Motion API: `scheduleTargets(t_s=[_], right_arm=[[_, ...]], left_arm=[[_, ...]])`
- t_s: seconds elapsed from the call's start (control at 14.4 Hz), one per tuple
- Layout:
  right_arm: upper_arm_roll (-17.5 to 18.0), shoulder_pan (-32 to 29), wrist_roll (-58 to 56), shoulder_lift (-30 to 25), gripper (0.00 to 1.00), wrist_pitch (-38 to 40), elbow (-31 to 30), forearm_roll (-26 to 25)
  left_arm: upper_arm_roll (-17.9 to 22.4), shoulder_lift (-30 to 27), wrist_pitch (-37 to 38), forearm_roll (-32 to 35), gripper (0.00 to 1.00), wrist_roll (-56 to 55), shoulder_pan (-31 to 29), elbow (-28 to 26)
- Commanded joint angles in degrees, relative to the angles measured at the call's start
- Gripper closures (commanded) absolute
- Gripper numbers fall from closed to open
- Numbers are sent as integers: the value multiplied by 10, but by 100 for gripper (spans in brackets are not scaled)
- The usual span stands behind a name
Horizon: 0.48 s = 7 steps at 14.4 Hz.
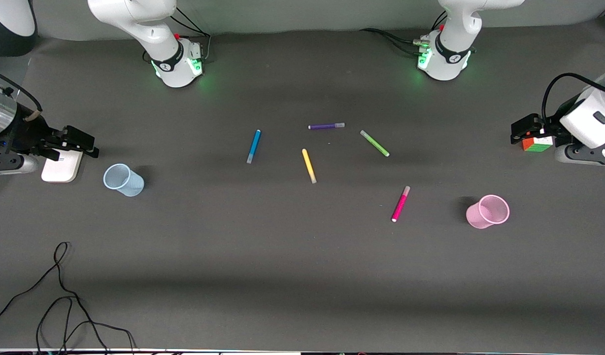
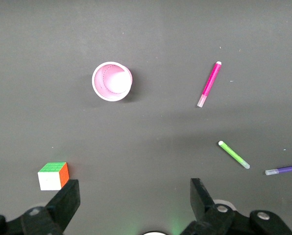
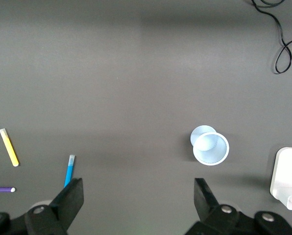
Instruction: Place pink and blue markers in matching cups
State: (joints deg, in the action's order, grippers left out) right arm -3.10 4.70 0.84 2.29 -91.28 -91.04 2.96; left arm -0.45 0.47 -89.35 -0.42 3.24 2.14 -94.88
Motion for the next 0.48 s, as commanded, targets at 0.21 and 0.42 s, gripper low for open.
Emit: scheduleTargets(t_s=[0.21,0.42], right_arm=[[11,-2,11,11,0,0,3,-27],[30,-2,47,30,0,10,-6,-22]], left_arm=[[1,-6,8,9,0,7,6,1],[-2,8,9,8,0,13,9,21]])
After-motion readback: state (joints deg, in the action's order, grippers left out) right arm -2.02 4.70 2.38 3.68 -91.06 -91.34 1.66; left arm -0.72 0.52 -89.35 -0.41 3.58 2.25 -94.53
